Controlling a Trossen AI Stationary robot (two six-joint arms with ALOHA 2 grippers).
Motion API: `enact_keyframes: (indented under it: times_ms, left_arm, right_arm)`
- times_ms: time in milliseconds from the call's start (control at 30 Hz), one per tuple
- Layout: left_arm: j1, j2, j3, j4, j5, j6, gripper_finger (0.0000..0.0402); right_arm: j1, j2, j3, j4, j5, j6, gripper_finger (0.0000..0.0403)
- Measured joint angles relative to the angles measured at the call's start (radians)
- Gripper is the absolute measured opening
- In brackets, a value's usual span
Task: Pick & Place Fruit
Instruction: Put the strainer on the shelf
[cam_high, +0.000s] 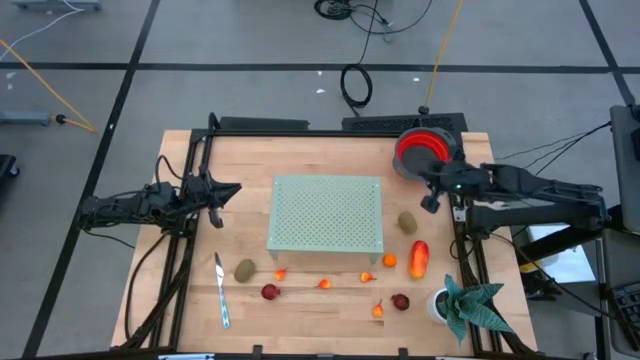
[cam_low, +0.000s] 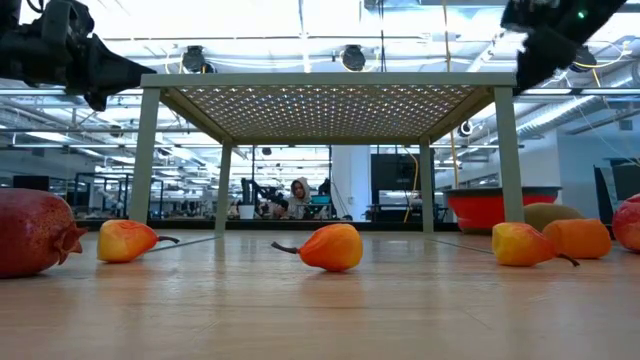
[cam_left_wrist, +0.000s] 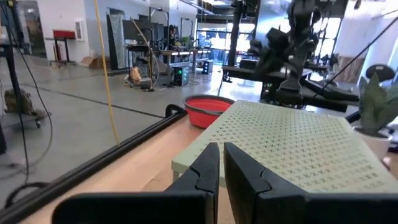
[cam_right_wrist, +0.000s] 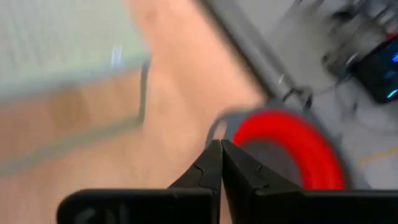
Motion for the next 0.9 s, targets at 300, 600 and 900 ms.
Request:
enact_keyframes:
  times_ms: [300,600,900]
  left_arm:
    - [0.0,0.0,0.0,0.0,0.0,-0.061,0.0026]
    - [0.0,0.0,0.0,0.0,0.0,-0.097,0.0026]
    - [0.0,0.0,0.0,0.0,0.0,-0.11,0.0026]
  right_arm:
    - [-0.071,0.123,0.0,-0.227,-0.052,-0.048,0.0002]
    - [-0.109,0.234,0.0,-0.222,-0.052,-0.288,0.0022]
    - [-0.156,0.3,0.0,-0.223,-0.05,-0.413,0.0128]
